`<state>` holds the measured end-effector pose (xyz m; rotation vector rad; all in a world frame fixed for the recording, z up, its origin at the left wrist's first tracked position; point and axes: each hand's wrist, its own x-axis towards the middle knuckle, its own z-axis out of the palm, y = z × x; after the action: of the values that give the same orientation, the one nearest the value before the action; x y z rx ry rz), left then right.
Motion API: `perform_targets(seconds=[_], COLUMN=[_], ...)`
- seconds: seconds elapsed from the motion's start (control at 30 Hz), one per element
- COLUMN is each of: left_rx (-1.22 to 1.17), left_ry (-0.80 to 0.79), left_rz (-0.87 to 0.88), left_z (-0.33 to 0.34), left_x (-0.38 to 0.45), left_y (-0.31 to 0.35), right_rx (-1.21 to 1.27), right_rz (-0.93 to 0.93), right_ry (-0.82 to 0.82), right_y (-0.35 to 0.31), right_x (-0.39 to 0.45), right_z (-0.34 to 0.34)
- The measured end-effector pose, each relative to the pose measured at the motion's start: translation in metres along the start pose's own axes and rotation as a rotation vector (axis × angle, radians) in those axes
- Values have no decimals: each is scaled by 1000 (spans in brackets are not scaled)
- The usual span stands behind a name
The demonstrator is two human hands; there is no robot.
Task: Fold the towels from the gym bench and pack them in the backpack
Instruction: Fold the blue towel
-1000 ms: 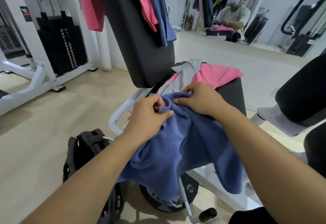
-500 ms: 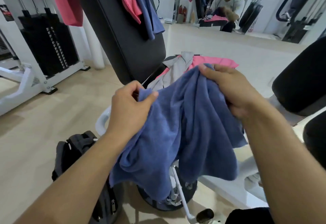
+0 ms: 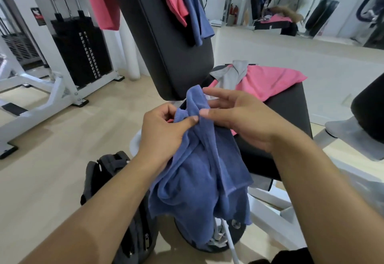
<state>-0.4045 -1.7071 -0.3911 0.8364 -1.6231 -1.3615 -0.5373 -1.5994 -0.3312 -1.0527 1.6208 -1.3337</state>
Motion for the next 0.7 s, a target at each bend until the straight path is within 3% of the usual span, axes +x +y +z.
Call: perform_targets(seconds=[0.1,0.2,0.3,0.4,0.53,0.6,0.7], left_rx=[4,21,29,-16,27,17,40], left_ry=[34,30,-14,-34,-47,-100,-165], left_rz=[-20,-26,-54,-103,-80,-101,-113], left_z=[2,5,7,4,2,1,-4], left_x=[4,3,3,4,0,-3,-5], left_y=[-4,-4,-2,2,4,6,8], right_rx=[-496,-883,-746,-385,-643,-743,-930], right_rz=[21,91,100,68,-166,-136,-10], right_ry=[133,54,75,326,755,700,354], right_y=[-7,-6,2,-5,-10,-1,8], right_x=[-15,-26,-23,-21,-23,-17,-13], right_z=[0,8,5,-21,-48,-45,-35])
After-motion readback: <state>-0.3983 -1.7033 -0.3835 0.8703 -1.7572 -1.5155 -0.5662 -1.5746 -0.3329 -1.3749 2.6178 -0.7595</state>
